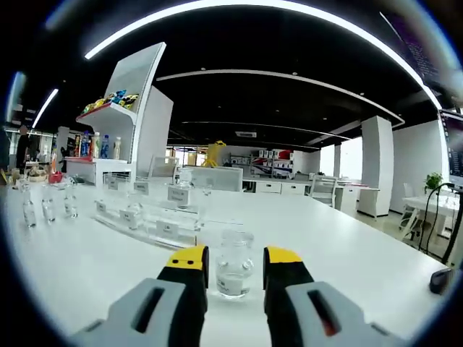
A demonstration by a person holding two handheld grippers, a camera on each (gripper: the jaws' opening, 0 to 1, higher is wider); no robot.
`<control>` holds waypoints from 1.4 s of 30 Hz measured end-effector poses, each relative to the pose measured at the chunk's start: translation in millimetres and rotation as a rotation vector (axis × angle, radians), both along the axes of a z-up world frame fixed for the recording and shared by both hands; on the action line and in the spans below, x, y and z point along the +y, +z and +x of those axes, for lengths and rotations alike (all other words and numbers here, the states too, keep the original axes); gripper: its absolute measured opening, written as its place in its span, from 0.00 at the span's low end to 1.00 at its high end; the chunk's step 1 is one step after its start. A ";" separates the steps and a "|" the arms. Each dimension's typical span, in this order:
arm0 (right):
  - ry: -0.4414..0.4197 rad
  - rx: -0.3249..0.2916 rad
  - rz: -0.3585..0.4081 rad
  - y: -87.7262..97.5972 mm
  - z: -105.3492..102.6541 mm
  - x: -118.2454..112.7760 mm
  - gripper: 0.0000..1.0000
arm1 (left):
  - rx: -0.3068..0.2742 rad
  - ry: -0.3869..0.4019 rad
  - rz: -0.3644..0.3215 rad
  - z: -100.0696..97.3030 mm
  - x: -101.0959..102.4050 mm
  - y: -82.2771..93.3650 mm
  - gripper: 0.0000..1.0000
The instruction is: Identify the label on the chemical reagent bottle, grasp the chemical reagent bottle, and place it in the designated position on the reagent rack
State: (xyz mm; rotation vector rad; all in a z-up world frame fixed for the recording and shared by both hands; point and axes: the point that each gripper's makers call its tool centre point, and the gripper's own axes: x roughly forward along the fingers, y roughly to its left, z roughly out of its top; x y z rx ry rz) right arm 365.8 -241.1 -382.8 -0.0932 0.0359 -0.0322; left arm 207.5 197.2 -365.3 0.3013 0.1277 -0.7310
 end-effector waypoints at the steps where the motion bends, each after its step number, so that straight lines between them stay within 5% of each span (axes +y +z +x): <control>1: -0.001 0.001 0.002 0.4 1.4 -0.5 0.30 | 0.000 -0.002 -0.002 0.4 -0.2 0.5 0.32; 14: 0.004 0.036 -0.001 -11.9 25.9 1.3 0.30 | 0.008 -0.001 -0.001 3.3 1.3 -0.2 0.32; 42: -0.011 0.064 0.002 -24.2 42.2 0.4 0.28 | 0.016 0.019 -0.023 10.4 9.3 0.0 0.32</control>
